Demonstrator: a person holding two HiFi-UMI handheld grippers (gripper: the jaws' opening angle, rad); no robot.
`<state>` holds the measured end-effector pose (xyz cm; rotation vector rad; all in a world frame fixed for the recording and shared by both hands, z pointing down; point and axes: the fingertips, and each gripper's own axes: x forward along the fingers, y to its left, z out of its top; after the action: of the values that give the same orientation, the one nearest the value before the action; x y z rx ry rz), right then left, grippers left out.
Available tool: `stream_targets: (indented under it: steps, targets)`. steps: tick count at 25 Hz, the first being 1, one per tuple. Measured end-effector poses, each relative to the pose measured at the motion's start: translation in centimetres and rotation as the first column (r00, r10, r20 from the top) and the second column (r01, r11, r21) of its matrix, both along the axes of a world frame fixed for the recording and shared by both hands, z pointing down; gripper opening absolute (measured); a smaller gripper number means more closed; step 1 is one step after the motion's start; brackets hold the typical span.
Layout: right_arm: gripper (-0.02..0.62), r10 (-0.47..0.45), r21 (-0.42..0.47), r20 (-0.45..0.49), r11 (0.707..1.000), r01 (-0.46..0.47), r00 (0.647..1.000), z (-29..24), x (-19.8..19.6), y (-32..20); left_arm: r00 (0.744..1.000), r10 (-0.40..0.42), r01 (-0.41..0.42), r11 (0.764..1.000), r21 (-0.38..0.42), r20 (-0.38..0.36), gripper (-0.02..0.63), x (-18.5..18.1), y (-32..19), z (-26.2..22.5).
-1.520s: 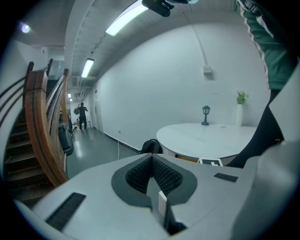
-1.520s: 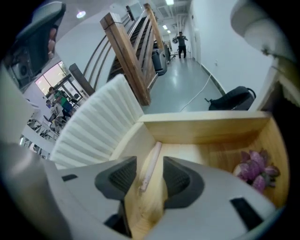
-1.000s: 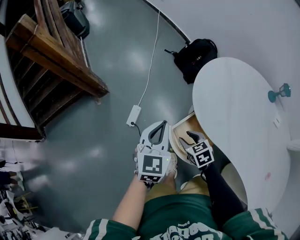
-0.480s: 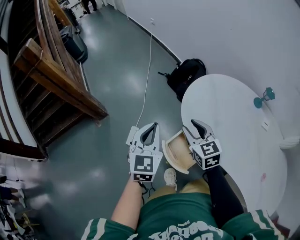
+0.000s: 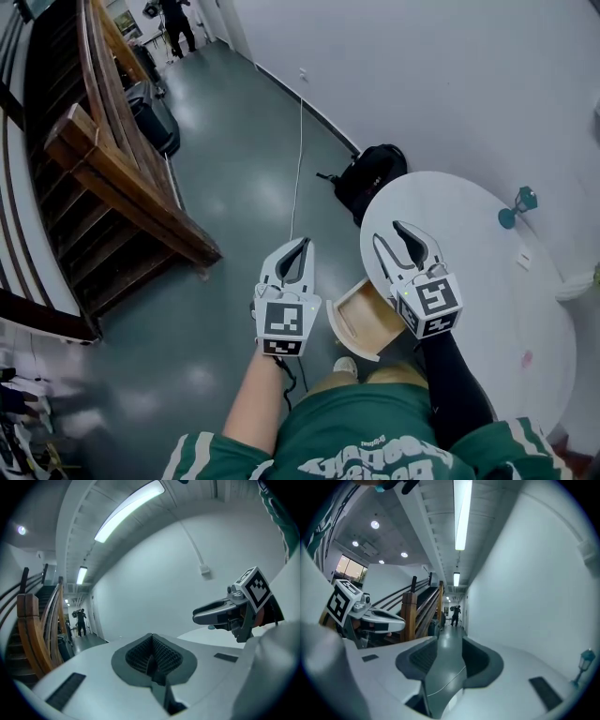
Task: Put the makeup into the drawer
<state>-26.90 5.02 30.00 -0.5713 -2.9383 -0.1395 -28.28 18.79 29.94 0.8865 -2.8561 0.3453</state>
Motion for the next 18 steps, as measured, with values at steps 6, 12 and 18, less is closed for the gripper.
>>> stream_targets:
  steps: [6, 12, 18]
  targets:
    - [0.183, 0.04, -0.06, 0.084, 0.998, -0.035, 0.996, -4.0, 0.3, -0.8, 0.998, 0.021, -0.022, 1.0, 0.019, 0.059, 0.0, -0.4, -0.5, -3.4]
    - [0.19, 0.104, -0.076, 0.078, 0.992, -0.099, 0.991, -3.8, 2.1, -3.9, 0.995, 0.081, -0.082, 0.996, 0.026, 0.051, -0.001, 0.5, -3.5, -3.4]
    - [0.193, 0.228, -0.072, 0.069, 0.972, -0.223, 0.971, -3.7, 5.4, -10.8, 0.983, 0.175, -0.179, 0.982, 0.064, 0.055, 0.0, 2.0, -10.4, -3.4]
